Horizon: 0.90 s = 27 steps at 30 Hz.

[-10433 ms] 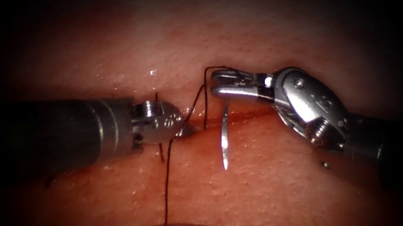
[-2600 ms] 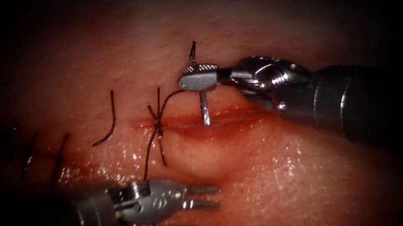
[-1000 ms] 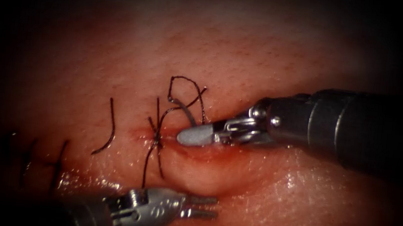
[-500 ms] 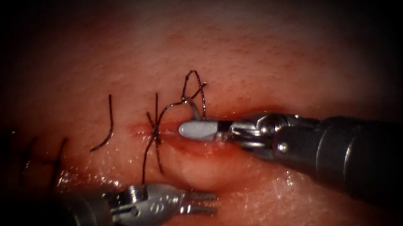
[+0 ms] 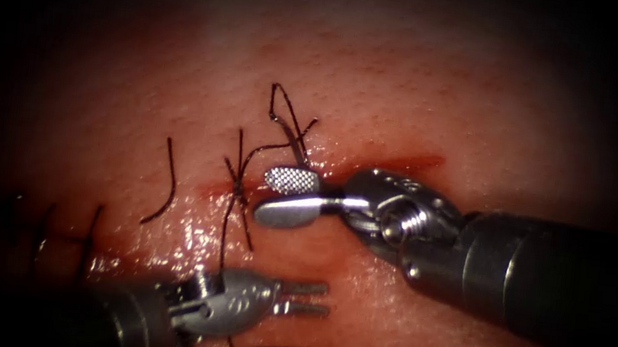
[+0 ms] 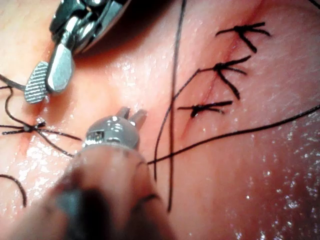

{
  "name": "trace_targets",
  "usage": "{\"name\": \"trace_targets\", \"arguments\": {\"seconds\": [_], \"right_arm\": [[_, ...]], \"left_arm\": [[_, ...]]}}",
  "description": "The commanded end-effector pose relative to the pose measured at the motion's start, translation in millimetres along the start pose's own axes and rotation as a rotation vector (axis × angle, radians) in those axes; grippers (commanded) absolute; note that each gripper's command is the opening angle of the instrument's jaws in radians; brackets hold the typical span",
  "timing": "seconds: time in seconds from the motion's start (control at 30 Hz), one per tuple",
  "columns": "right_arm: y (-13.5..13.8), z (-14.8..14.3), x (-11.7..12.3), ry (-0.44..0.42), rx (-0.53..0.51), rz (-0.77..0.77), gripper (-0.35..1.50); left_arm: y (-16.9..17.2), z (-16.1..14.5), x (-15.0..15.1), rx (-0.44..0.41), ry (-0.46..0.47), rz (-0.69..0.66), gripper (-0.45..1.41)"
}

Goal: Wound Closure
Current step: Throw needle through skin below incision with right grasper

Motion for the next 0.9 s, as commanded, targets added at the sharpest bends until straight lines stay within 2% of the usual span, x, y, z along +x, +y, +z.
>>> {"name": "trace_targets", "arguments": {"seconds": [0.03, 0.17, 0.3, 0.4, 0.67, 0.77, 0.9], "right_arm": [[0.2, 0.5, 0.7, 0.006, -0.015, -0.016, 1.47], [-1.1, -0.6, 0.6, -0.002, -0.028, -0.063, 1.3], [-2.2, -2.0, 1.0, -0.015, -0.021, -0.076, 1.26], [-2.4, -2.4, 2.3, -0.024, -0.017, -0.126, 1.25], [-1.3, -0.3, 6.3, -0.061, 0.018, -0.306, 1.11], [-0.7, 0.9, 6.4, -0.074, 0.018, -0.361, 1.16], [0.1, 2.4, 5.7, -0.121, 0.014, -0.419, 1.11]], "left_arm": [[-0.2, 0.7, 0.0, -0.001, 0.002, 0.001, 0.02], [-0.1, 0.5, -0.1, -0.002, 0.002, 0.003, 0.02], [-0.1, 0.5, -0.2, -0.003, 0.002, 0.004, 0.02], [-0.1, 0.6, -0.1, -0.002, 0.002, 0.003, 0.02], [0.0, 0.7, -0.1, 0.0, 0.001, 0.003, 0.02], [-0.1, 0.7, -0.1, -0.001, 0.002, 0.003, 0.02], [-0.1, 0.7, -0.1, -0.001, 0.002, 0.003, 0.02]]}}
